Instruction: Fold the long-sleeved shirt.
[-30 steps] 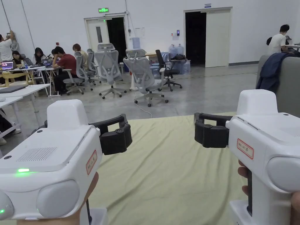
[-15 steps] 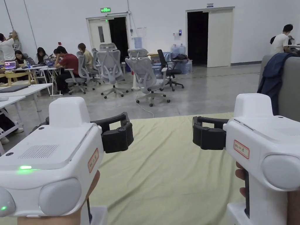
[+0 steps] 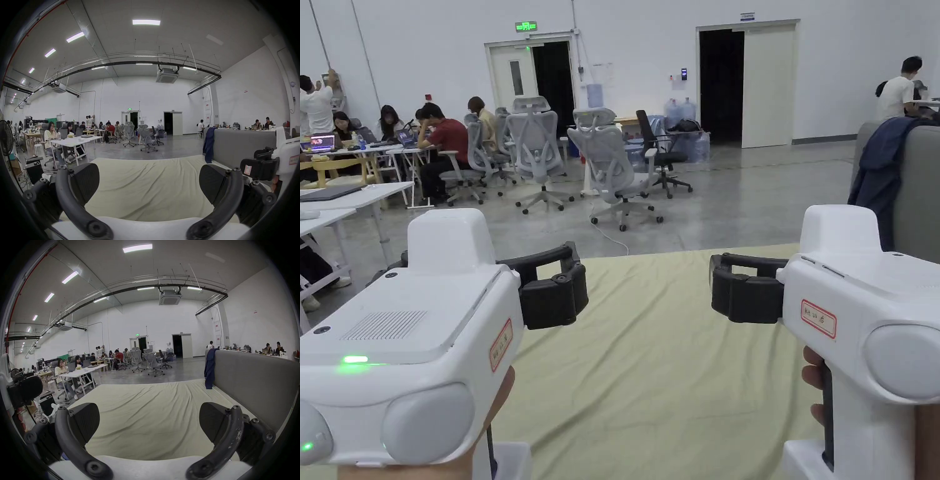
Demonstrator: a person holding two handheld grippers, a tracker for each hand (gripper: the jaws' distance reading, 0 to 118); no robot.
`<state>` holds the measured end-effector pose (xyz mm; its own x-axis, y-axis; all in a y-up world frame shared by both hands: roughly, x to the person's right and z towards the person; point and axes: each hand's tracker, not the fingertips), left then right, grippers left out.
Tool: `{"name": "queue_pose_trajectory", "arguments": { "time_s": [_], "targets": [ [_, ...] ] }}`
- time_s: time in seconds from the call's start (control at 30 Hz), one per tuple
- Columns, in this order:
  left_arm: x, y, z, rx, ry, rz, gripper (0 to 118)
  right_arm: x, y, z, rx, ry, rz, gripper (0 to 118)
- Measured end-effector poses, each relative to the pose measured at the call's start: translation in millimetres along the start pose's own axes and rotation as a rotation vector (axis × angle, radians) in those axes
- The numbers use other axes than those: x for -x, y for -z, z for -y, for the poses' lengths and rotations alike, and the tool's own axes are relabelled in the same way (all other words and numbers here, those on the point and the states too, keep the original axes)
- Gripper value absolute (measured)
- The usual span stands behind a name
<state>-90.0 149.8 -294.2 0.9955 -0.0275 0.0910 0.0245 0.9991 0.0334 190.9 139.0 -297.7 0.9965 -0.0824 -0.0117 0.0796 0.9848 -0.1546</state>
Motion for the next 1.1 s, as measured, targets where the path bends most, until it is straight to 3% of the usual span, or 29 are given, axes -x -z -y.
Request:
{"name": "queue_pose_trajectory", "arguments": {
  "time_s": [0.3,0.7,1.1],
  "targets": [
    [0.9,-0.8,1.6,0.008,-0.001,-0.001,118,-3.1,2.6,-0.6,0.020,0.018,0.010,118],
    [2.9,2.2,5.8,0.026,0.008,0.009,118,4.8,6.3,2.6,0.036,-0.018,0.014,118],
    [3.8,1.8,8.3,0.037,0.012,0.017,118,-0.3,10.9,5.1,0.054,0.019,0.024,118]
  ]
}}
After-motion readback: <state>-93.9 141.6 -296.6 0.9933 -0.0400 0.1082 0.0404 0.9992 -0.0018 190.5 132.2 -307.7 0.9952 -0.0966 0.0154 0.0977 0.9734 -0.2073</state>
